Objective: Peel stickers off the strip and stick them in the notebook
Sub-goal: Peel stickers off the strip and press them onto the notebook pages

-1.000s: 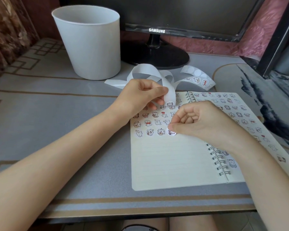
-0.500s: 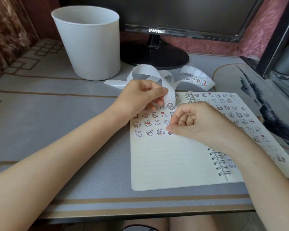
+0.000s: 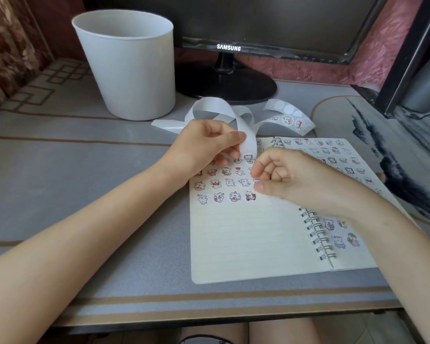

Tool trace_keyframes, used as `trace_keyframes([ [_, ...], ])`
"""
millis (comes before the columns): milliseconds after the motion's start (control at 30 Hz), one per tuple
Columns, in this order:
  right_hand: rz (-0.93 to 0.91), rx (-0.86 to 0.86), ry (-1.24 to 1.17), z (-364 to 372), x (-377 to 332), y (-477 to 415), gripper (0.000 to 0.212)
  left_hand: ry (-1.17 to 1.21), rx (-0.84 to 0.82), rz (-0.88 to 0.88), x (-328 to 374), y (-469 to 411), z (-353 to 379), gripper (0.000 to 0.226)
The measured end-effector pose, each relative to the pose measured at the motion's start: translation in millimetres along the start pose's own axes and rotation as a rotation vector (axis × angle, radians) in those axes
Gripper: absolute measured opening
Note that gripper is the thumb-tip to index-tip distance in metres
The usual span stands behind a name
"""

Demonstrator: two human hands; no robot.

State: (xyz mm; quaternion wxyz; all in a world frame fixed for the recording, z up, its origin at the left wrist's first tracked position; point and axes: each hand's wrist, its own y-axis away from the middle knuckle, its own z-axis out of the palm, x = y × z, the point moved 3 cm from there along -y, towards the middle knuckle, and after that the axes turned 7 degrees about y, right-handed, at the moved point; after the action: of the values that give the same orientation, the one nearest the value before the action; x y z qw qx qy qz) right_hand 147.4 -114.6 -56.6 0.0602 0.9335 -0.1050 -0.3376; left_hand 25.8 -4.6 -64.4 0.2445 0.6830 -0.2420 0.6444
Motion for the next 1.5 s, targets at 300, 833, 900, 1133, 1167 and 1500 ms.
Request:
trace_keyframes([
  [300,-0.034,0.045,0.007,2,1,2,0.016,0.004,-0.007,0.009,-1,-1,1,0.018],
  [833,-0.052,0.251,-0.146,0,-1,0,0.007,-0.015,0.009,0.019,1,1,1,0.022],
  [900,-0.076,0.422,-0.152,-8,0,-1,0.007,-0.013,0.012,0.021,2,1,1,0.023],
  [1133,-0.143,0.525,-0.101,-9,-1,-6,0.02,0.014,0.01,0.038,1,0,0,0.02],
  [1167,-0.153,0.54,-0.11,-8,-2,-6,0.021,0.027,0.009,0.045,1,0,0,0.019],
  [1500,-0.203,0.682,-0.2,-10,-5,-2,0.012,0.027,-0.065,0.082,4,2,4,0.019],
])
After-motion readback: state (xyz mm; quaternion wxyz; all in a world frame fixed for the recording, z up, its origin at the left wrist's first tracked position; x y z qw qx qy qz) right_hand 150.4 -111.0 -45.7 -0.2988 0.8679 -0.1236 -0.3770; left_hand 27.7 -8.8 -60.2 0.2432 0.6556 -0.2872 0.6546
